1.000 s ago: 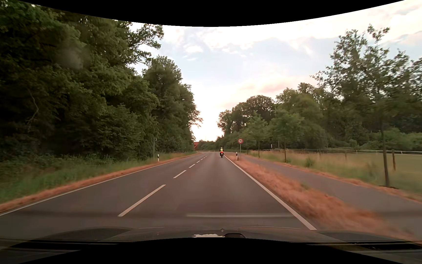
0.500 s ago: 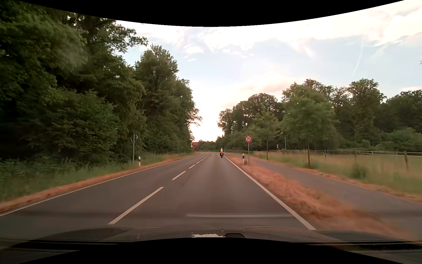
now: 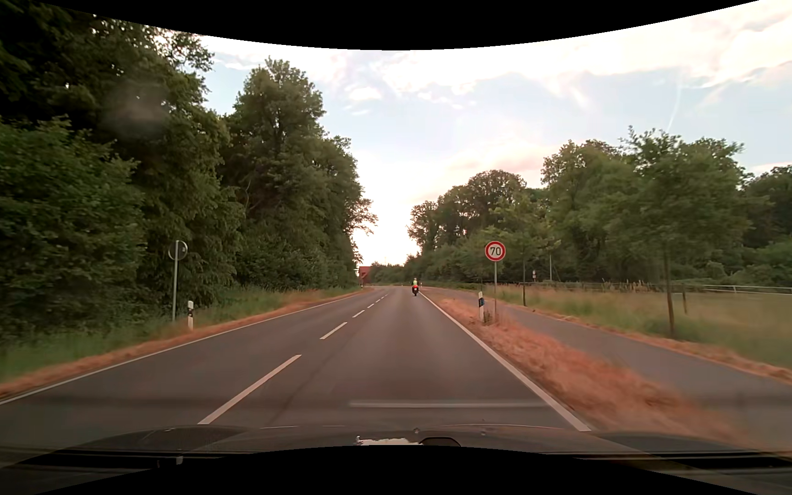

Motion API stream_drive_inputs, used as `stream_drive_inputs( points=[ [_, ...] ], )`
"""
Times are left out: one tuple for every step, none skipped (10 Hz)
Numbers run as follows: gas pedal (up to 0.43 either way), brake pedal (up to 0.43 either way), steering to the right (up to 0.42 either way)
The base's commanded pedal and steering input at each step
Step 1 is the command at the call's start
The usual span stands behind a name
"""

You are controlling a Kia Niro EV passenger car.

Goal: Follow the waypoints while adhering to traffic rules and regulations

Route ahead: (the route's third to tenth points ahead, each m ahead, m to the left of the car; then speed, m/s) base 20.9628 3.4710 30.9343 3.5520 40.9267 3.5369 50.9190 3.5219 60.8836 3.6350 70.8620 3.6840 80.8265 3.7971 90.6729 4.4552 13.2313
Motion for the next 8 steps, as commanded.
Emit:
stream_drive_inputs(
  points=[
    [0.280,0.000,-0.004],
    [0.299,0.000,-0.005],
    [0.311,0.000,-0.004],
    [0.319,0.000,-0.004],
    [0.331,0.000,-0.004],
    [0.331,0.000,-0.004],
    [0.331,0.000,-0.004],
    [0.331,0.000,-0.004]
  ],
)
